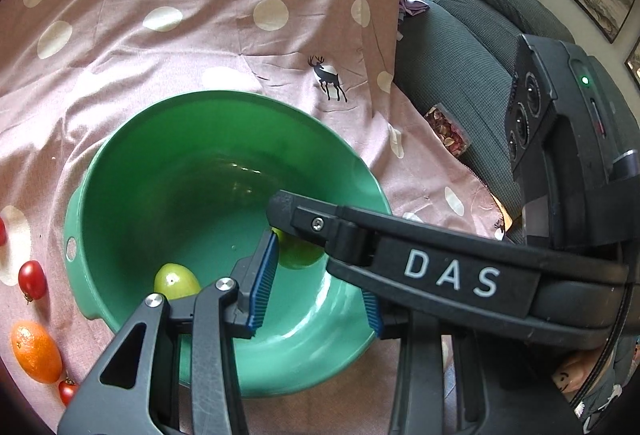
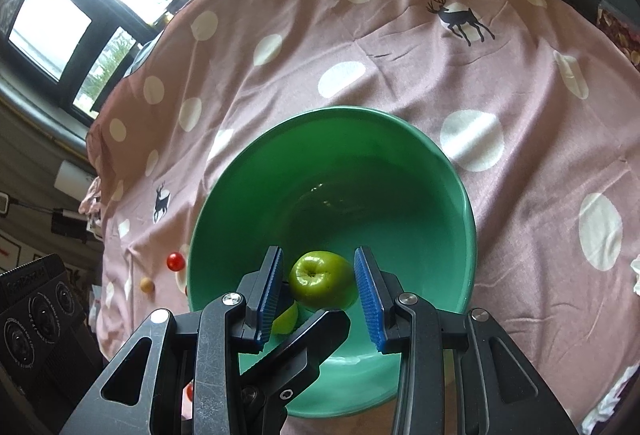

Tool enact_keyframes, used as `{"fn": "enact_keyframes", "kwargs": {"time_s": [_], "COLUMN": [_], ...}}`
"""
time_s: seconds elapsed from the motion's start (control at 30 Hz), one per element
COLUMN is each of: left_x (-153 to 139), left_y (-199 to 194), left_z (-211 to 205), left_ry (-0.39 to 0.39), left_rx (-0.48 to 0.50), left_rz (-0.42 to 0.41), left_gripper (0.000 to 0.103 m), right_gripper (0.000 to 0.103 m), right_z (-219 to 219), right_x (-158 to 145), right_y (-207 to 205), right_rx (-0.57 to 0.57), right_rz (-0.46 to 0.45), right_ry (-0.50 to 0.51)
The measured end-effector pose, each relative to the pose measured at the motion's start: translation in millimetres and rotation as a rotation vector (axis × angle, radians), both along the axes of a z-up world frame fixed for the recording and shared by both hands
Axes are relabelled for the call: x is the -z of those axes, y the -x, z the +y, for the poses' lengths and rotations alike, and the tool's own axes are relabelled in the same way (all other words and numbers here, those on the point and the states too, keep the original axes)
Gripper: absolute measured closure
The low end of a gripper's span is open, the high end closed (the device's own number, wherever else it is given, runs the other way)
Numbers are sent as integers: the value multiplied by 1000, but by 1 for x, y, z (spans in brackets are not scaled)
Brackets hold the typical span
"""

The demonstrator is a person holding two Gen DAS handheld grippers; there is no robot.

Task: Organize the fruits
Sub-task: 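Lower the fruit into the basin and open the right tool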

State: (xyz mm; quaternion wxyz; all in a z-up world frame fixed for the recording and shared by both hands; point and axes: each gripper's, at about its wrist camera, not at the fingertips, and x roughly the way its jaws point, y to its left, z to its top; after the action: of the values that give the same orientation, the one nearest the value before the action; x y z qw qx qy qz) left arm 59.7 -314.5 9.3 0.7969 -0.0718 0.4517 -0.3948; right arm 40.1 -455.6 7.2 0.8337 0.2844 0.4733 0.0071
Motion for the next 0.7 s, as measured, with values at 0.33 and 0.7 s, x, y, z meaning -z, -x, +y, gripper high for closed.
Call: {"fn": "enact_keyframes", "kwargs": {"time_s": [0.33,0.7], "left_x": [9,11], "left_y": [-4,-5], "left_z": [1,2], "left_ry": [13,15], "left_rx": [0,12], "left_rz": [53,74], "left_gripper": [66,70], "right_gripper": [63,63], "right_z": [3,5], "right_x": [5,8], "right_y": [-3,-3], "right_rx": [0,-7], "right_rz": [30,44], "right_ry": [18,33]}}
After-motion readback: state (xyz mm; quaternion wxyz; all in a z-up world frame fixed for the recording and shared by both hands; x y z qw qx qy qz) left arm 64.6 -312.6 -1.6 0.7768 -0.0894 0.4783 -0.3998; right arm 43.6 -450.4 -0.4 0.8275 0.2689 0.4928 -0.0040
